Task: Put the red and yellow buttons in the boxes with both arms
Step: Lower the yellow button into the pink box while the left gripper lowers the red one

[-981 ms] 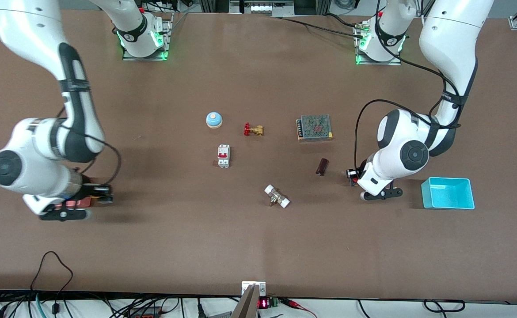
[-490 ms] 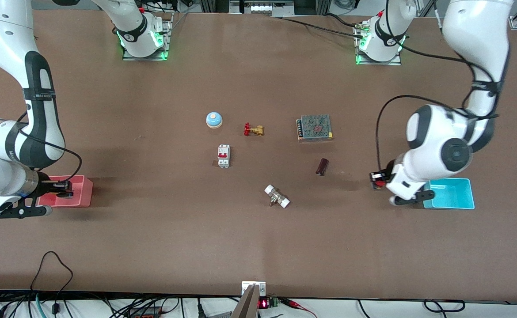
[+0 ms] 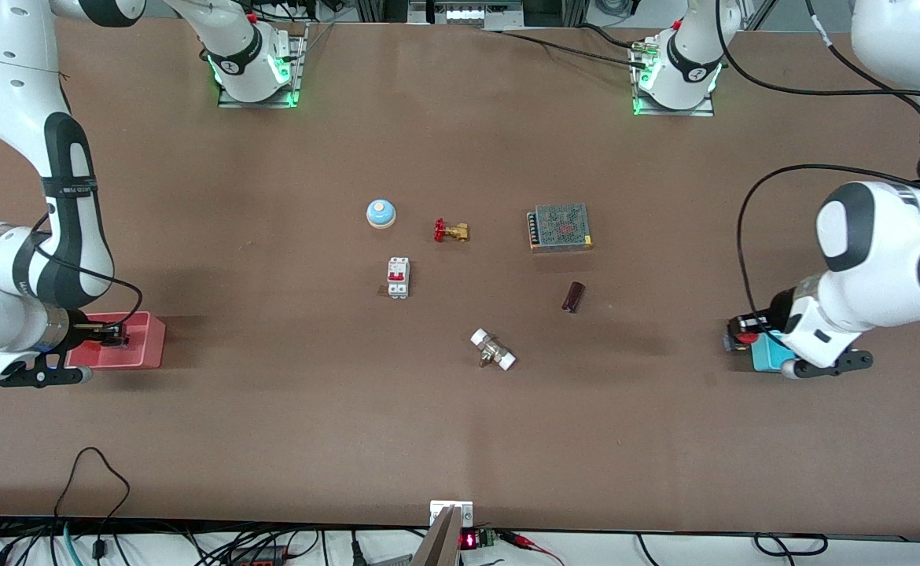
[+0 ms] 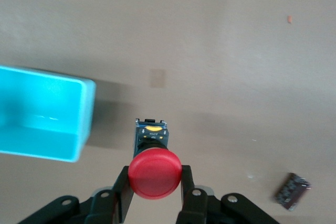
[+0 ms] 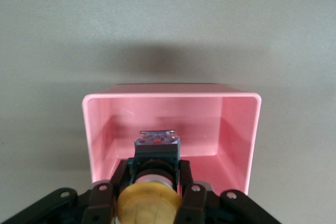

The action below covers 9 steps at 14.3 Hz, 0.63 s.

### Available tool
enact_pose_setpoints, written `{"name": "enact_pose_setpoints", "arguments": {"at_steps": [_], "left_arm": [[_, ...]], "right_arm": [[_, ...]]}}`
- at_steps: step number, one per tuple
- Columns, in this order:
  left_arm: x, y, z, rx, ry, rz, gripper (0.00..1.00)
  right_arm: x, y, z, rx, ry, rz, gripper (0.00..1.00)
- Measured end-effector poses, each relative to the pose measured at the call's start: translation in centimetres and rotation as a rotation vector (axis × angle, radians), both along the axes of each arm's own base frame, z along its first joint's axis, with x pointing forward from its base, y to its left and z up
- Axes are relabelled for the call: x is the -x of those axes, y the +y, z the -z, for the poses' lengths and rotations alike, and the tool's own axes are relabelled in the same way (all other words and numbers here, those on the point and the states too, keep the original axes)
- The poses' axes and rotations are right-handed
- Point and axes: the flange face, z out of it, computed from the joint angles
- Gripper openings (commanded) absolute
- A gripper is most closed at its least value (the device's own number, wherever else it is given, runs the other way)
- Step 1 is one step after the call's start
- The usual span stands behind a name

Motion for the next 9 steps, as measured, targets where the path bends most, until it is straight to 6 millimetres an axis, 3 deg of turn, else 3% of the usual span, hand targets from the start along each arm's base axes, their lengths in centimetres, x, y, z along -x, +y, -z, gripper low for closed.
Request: {"name": "enact_pose_setpoints", "arguments": {"at_steps": [5,9], "left_arm": [[-0.5,7.9,3.2,0.020,0.009,0.072,0.02],[-0.6,11.7,5.2,0.028,0.014,0.105,0.02]], "right_arm": [[0.0,-0.9,2.5,0.006,0.005,0.007,0.41],[0.2,-1.5,3.3,0.006,0.015,0.015,0.42]]}}
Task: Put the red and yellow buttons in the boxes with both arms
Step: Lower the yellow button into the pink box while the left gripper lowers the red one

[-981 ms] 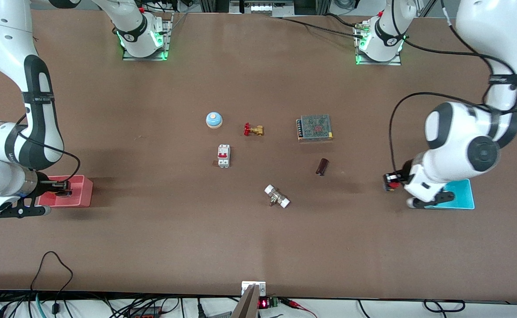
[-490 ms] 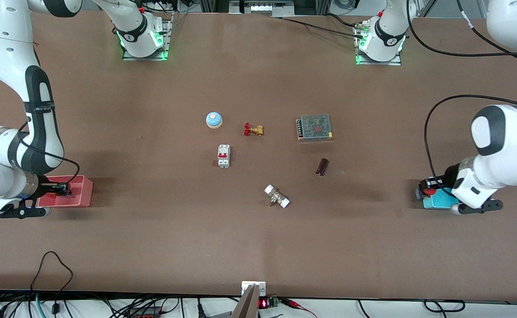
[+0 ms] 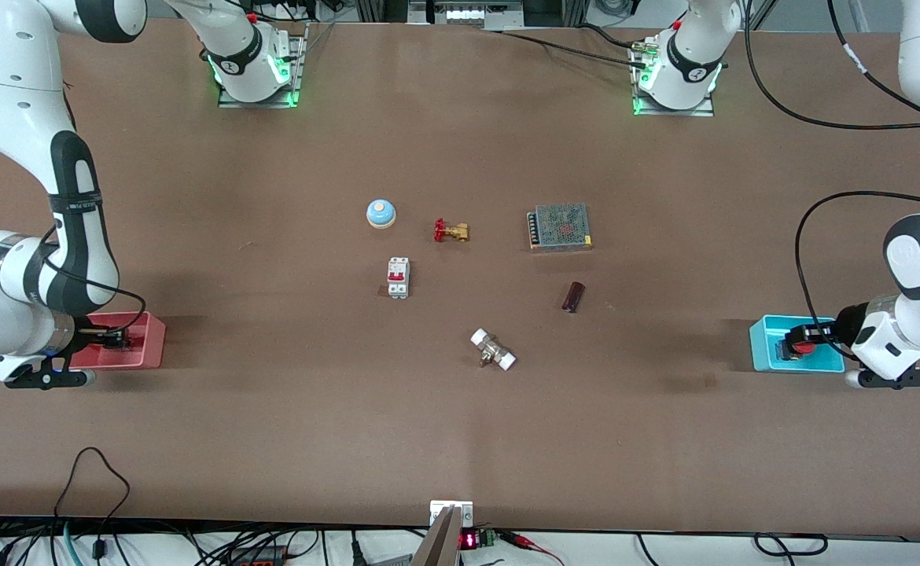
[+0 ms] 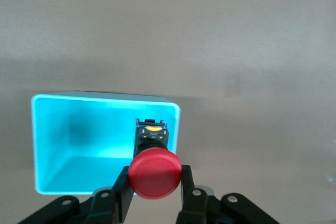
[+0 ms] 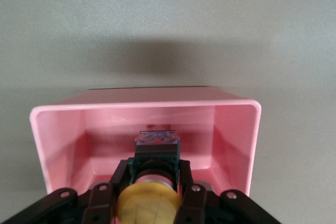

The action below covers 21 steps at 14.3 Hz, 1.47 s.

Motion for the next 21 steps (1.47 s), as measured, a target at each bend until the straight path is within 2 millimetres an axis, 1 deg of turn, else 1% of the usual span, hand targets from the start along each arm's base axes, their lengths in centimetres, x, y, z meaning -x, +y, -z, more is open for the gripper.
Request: {"name": "enact_pose_setpoints", "arguments": {"at_steps": [3,4,5,6,7,9,10,11,13,15,17,18,19,21], "left_arm": [[0.2,1.4,1.1,-0.007,0.012,0.022,0.03],[0.3,1.7,1.7,-0.004,0.019,0.029,0.05],[0.4,2.0,2.5,-0.003,0.026,0.034,0.09],[0.5,2.4,3.5,-0.003,0.032,0.035,0.17],[0.6,2.8,4.4,-0.003,0.038,0.037,0.28],[0.7,3.1,5.7,-0.016,0.051,0.053,0.50],[0.7,3.1,5.9,-0.029,0.056,0.065,0.59],[0.6,3.0,5.9,-0.035,0.056,0.071,0.64],[0.0,2.9,5.0,-0.047,0.036,0.079,0.75],[-1.1,3.0,3.0,-0.061,-0.006,0.082,0.82],[-2.0,2.5,1.3,-0.066,-0.040,0.091,0.87],[-2.5,1.5,0.3,-0.069,-0.057,0.105,0.89],[-2.9,0.1,-1.0,-0.073,-0.076,0.120,0.89],[-3.2,-2.1,-4.1,-0.082,-0.097,0.138,0.93]], "right_arm": [[0.1,-0.3,0.6,-0.001,0.008,-0.001,0.42],[0.2,-0.4,0.8,-0.001,0.007,-0.001,0.43],[0.1,-0.5,0.9,0.000,0.004,-0.001,0.47],[0.1,-0.5,1.0,0.000,0.002,-0.002,0.49],[0.1,-0.6,1.2,0.000,0.002,-0.001,0.59],[0.1,-0.7,1.4,-0.004,0.001,0.004,0.89],[0.1,-0.7,1.5,-0.018,-0.004,0.015,0.99],[0.1,-0.6,1.4,-0.034,-0.011,0.029,1.00],[-0.2,-0.7,1.0,-0.048,-0.025,0.040,1.00],[-0.8,-0.5,-0.3,-0.047,-0.050,0.037,1.00],[-1.1,-0.4,-2.9,-0.052,-0.067,0.036,1.00],[-1.0,-0.4,-4.4,-0.056,-0.069,0.039,1.00],[-0.9,-0.4,-6.0,-0.060,-0.072,0.040,1.00],[-0.6,-0.1,-9.9,-0.072,-0.081,0.040,1.00]]}}
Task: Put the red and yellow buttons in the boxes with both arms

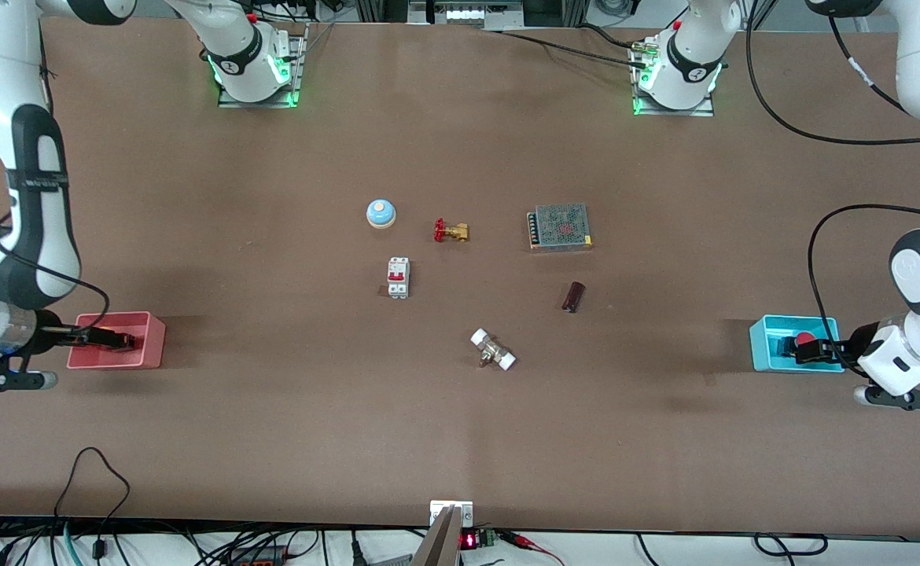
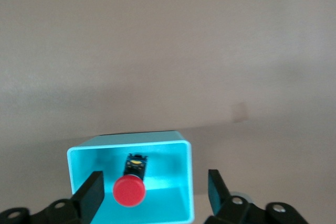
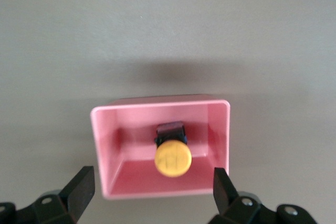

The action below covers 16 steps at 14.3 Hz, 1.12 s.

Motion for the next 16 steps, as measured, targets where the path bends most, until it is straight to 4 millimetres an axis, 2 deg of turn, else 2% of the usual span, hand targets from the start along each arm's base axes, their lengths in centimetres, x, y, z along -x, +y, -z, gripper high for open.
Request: {"name": "enact_pose_setpoints", "arguments": {"at_steps": [3,6,8,9,12,14,16], "left_arm": [[0.9,-1.7,-5.1,-0.008,0.004,0.016,1.00],[2.7,-2.7,-10.9,-0.030,0.012,0.030,1.00],[4.2,-3.3,-14.9,-0.040,0.008,0.027,1.00],[5.1,-3.7,-17.0,-0.043,0.004,0.022,1.00],[8.3,-5.4,-22.6,-0.051,0.016,0.020,1.00],[10.4,-7.0,-25.7,-0.056,0.007,0.018,1.00],[12.1,-8.7,-28.3,-0.058,-0.011,0.006,1.00]], "right_arm": [[0.8,1.7,-7.4,-0.022,-0.041,-0.023,1.00],[2.1,6.9,-13.3,-0.050,-0.042,-0.092,1.00],[2.9,10.4,-16.0,-0.059,-0.045,-0.129,1.00],[3.4,11.4,-17.2,-0.063,-0.045,-0.142,1.00],[5.6,12.6,-20.3,-0.079,-0.009,-0.128,1.00],[6.9,12.1,-21.8,-0.085,0.017,-0.094,1.00],[8.9,11.4,-24.3,-0.086,0.039,-0.047,1.00]]}}
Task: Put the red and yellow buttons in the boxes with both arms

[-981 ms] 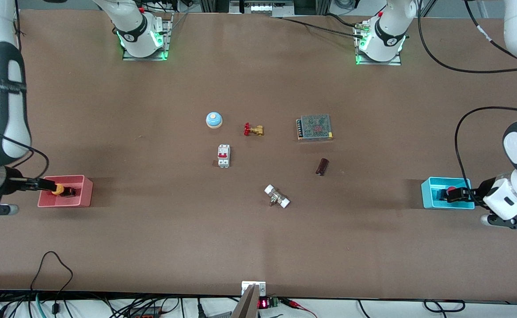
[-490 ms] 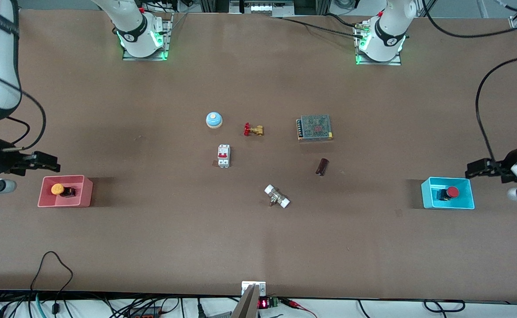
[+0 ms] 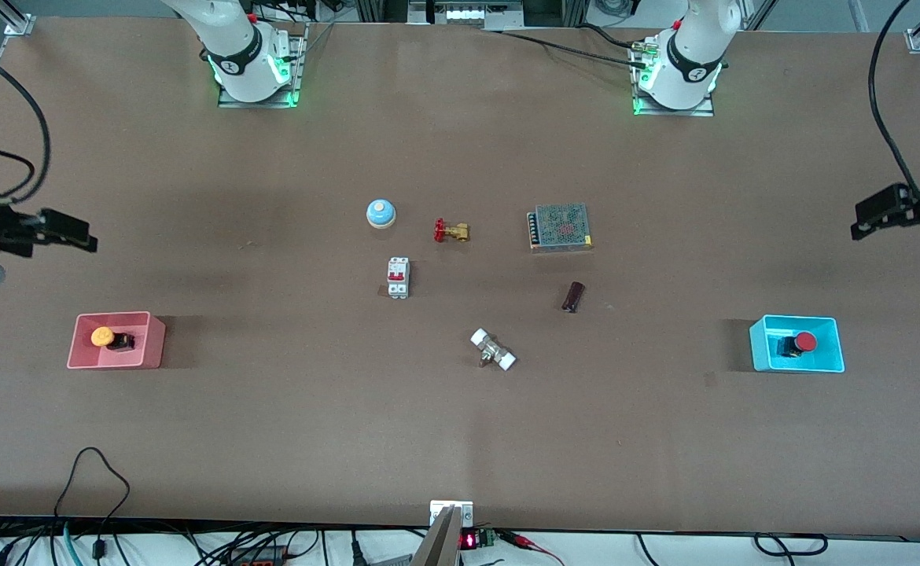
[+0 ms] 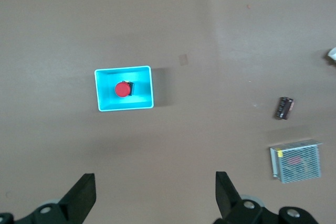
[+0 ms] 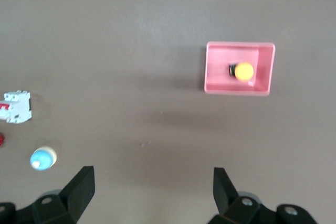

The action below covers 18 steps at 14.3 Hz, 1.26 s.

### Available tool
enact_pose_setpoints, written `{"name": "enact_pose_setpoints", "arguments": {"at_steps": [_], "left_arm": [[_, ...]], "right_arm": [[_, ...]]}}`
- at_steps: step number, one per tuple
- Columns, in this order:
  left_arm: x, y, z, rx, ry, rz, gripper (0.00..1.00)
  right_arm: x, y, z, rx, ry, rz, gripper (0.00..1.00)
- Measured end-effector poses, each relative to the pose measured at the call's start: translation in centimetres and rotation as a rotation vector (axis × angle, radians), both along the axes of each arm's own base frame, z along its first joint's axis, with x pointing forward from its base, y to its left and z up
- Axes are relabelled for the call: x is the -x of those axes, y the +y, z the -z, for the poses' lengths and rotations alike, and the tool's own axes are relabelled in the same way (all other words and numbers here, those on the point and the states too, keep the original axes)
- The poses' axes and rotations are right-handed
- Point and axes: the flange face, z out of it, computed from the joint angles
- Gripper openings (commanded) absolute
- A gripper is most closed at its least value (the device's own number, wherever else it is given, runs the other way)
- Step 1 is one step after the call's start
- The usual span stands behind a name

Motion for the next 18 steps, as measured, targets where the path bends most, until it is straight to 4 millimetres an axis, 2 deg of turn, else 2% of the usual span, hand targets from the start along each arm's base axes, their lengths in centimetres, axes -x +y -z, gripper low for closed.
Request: {"name": "enact_pose_setpoints", "arguments": {"at_steps": [3,5,8,10,18], "left_arm": [[2.3,-1.9,-2.8,0.022,-0.011,-0.001,1.00],[3.3,-2.0,-3.8,0.024,-0.019,-0.004,1.00],[3.5,-1.9,-2.3,0.024,-0.002,-0.007,1.00],[3.6,-2.1,-1.3,0.024,0.005,-0.005,1.00],[4.0,-2.3,-1.5,0.023,0.000,-0.003,1.00]], "right_arm": [[2.7,-0.8,-2.9,0.045,0.018,0.047,1.00],[3.3,-1.0,-3.0,0.052,0.006,0.047,1.00],[3.4,-1.0,-1.8,0.051,-0.007,0.050,1.00],[3.8,-0.9,-1.8,0.049,-0.005,0.050,1.00],[5.1,-1.1,-2.8,0.041,-0.007,0.052,1.00]]}}
